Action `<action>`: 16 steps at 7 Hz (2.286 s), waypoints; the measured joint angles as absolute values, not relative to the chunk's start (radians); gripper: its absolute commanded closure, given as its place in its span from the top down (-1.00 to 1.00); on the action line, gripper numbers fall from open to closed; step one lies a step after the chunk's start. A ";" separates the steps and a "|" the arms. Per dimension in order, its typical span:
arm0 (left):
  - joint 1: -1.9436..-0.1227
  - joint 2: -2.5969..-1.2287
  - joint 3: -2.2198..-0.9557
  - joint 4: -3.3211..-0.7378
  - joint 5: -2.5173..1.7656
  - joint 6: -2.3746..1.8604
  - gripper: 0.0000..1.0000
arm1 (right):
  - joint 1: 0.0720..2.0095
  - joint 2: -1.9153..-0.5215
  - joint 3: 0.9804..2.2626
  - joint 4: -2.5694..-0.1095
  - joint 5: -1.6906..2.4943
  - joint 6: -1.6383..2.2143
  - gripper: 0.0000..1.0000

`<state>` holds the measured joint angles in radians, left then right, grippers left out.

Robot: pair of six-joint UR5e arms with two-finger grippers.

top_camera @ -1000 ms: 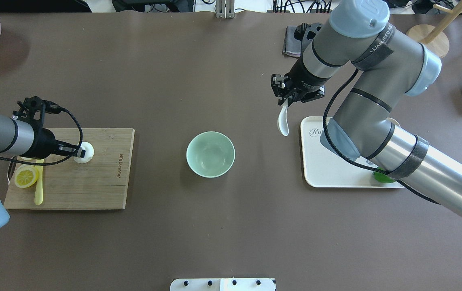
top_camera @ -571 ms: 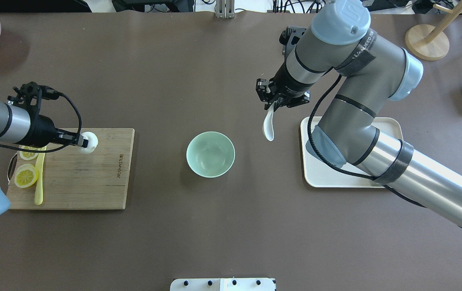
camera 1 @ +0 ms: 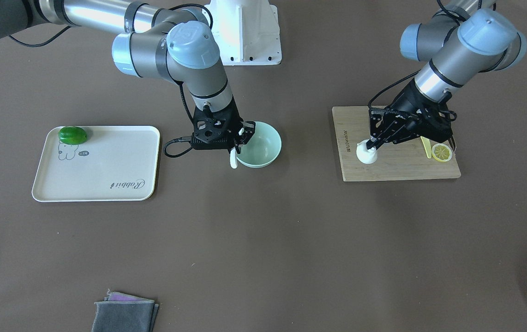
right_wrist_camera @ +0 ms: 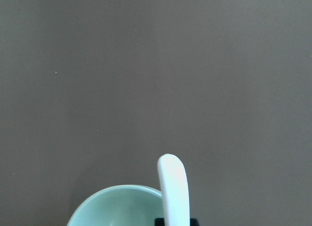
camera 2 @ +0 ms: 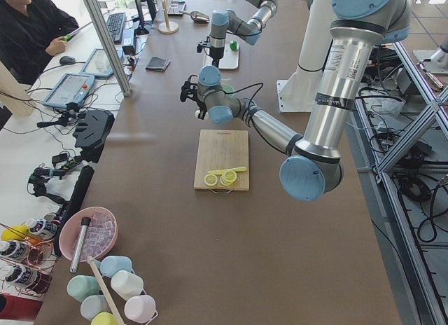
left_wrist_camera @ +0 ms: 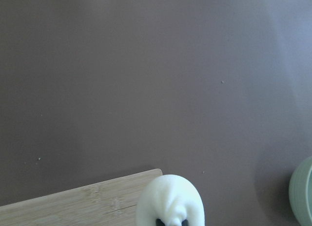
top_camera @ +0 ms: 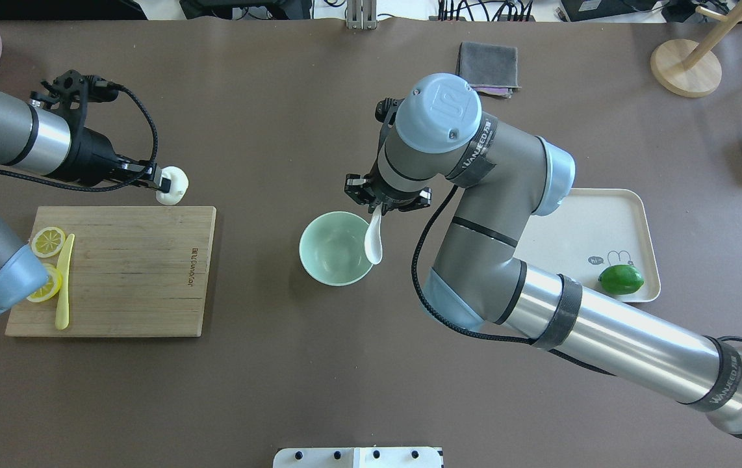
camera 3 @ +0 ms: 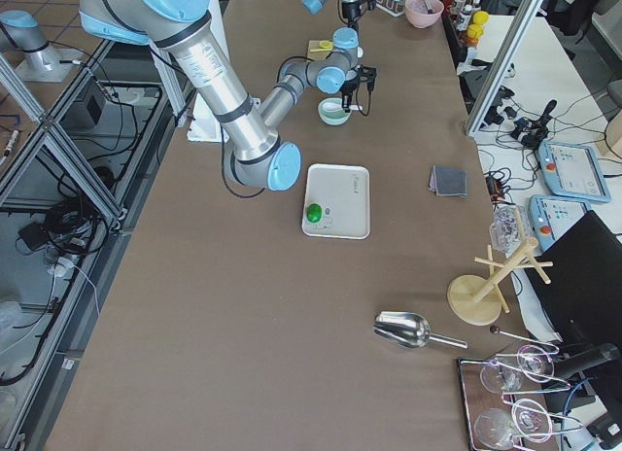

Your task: Put spoon and bun in bowl

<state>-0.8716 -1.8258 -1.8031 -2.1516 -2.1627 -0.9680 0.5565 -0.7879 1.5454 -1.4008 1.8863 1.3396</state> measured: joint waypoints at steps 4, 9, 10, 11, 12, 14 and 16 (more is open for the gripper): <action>-0.869 -1.830 -1.798 -2.151 -2.163 -0.974 -1.00 | 0.532 -0.741 1.473 -1.325 1.832 1.352 0.99; -0.740 -1.992 -1.765 -2.151 -2.099 -1.222 -1.00 | 0.697 -0.819 1.539 -1.310 2.026 1.267 1.00; -0.678 -2.051 -1.736 -2.151 -2.053 -1.271 -1.00 | 0.748 -0.909 1.604 -1.333 2.075 1.163 1.00; -0.631 -2.102 -1.703 -2.150 -2.019 -1.308 -1.00 | 0.797 -0.994 1.666 -1.378 2.108 1.045 1.00; -0.604 -2.143 -1.668 -2.150 -1.999 -1.330 -0.81 | 0.851 -1.061 1.708 -1.429 2.147 0.929 1.00; -0.580 -2.180 -1.612 -2.149 -1.983 -1.339 0.96 | 0.924 -1.149 1.756 -1.470 2.196 0.803 1.00; -0.577 -2.181 -1.610 -2.125 -1.971 -1.333 0.96 | 1.021 -1.232 1.782 -1.475 2.249 0.724 1.00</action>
<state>-0.5772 -2.1814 -1.6096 -2.1246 -1.9711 -1.3334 1.0206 -1.2323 1.7823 -1.4749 2.2485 0.7239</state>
